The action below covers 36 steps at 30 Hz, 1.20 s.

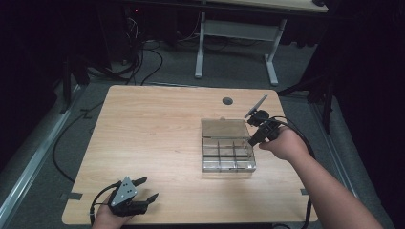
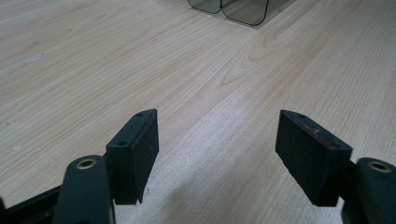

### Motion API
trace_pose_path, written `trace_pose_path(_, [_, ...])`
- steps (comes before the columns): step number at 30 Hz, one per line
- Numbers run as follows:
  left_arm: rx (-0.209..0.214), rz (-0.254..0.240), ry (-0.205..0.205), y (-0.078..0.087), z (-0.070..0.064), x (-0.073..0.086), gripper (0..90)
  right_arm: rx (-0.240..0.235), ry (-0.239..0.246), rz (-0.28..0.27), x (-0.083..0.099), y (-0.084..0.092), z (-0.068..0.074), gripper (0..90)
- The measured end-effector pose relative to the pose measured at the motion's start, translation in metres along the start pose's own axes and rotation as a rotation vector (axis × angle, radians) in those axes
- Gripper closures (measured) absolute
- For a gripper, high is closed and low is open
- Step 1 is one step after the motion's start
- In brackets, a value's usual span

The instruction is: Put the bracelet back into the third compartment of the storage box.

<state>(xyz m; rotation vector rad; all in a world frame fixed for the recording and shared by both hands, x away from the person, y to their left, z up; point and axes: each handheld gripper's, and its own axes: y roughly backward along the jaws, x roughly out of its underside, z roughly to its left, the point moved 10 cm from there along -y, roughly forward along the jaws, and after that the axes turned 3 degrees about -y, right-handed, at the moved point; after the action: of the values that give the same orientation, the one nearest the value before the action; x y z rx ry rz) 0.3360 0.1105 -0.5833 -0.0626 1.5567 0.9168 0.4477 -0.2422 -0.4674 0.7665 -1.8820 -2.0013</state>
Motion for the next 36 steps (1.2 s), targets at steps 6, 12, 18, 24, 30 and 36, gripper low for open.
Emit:
trace_pose_path(6, [0.0, -0.002, 0.0, 0.0, 0.0, 0.0, 30.8, 0.005, 0.005, -0.003, -0.01, -0.007, -0.006, 84.2])
trace_pose_path(12, [0.0, -0.005, 0.001, 0.0, 0.0, 0.0, 30.8, 0.013, -0.002, 0.005, -0.018, -0.02, -0.01, 84.2])
trace_pose_path(18, [0.001, -0.002, -0.002, 0.0, 0.0, 0.0, 30.8, 0.023, -0.01, 0.015, -0.019, -0.035, -0.017, 84.2])
trace_pose_path(24, [0.001, 0.001, -0.003, 0.0, 0.0, 0.0, 30.9, 0.02, -0.031, 0.022, -0.018, -0.051, -0.02, 84.2])
trace_pose_path(30, [0.004, 0.002, -0.001, 0.0, 0.0, 0.0, 30.9, 0.019, -0.037, 0.065, -0.013, -0.074, -0.019, 84.1])
trace_pose_path(36, [0.003, 0.001, -0.001, -0.001, -0.001, 0.0, 30.8, 0.007, -0.05, 0.089, -0.01, -0.092, -0.021, 84.1])
